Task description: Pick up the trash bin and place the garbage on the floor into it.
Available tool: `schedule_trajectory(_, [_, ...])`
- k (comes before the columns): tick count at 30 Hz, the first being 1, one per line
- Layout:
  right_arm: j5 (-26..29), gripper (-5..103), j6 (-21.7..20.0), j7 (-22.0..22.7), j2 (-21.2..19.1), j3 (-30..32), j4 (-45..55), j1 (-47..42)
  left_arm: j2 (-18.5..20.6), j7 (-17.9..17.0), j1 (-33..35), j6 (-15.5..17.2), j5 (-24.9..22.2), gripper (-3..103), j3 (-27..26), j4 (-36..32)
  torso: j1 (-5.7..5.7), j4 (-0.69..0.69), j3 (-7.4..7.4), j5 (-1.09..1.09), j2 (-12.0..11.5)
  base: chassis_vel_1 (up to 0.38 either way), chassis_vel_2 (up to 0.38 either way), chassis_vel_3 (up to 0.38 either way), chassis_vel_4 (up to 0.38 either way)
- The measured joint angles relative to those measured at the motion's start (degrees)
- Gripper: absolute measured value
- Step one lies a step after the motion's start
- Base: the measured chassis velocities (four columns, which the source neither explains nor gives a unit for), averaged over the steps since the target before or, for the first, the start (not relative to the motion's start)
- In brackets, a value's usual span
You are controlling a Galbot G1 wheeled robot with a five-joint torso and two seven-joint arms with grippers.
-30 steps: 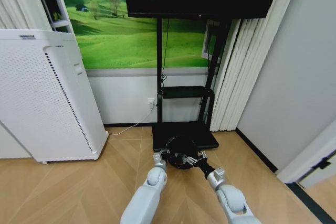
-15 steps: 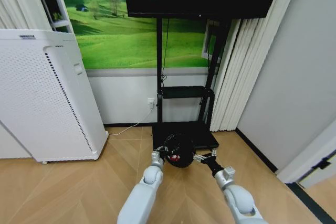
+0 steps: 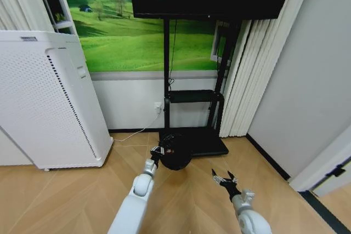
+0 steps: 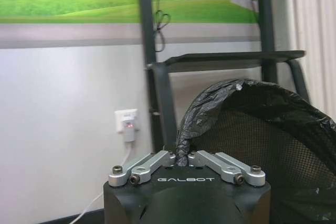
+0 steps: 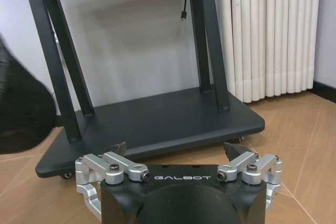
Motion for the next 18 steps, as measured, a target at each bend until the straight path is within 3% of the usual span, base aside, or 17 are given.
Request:
schedule_trajectory(8, [-0.4, 100, 0.4, -0.8, 0.6, 0.1, -0.7, 0.7, 0.6, 0.0, 2.1, 0.2, -0.7, 3, -1.0, -2.6, 0.00, 0.00, 0.00, -0.01, 0.0, -0.049, -0.048, 0.049, 0.044])
schedule_trajectory(18, [-0.8, 100, 0.4, -1.5, 0.6, 0.1, -0.5, 0.8, 0.4, -0.2, 2.7, 0.3, -0.8, 3, -1.0, -2.8, 0.00, 0.00, 0.00, 0.00, 0.0, -0.189, -0.195, 0.194, 0.209])
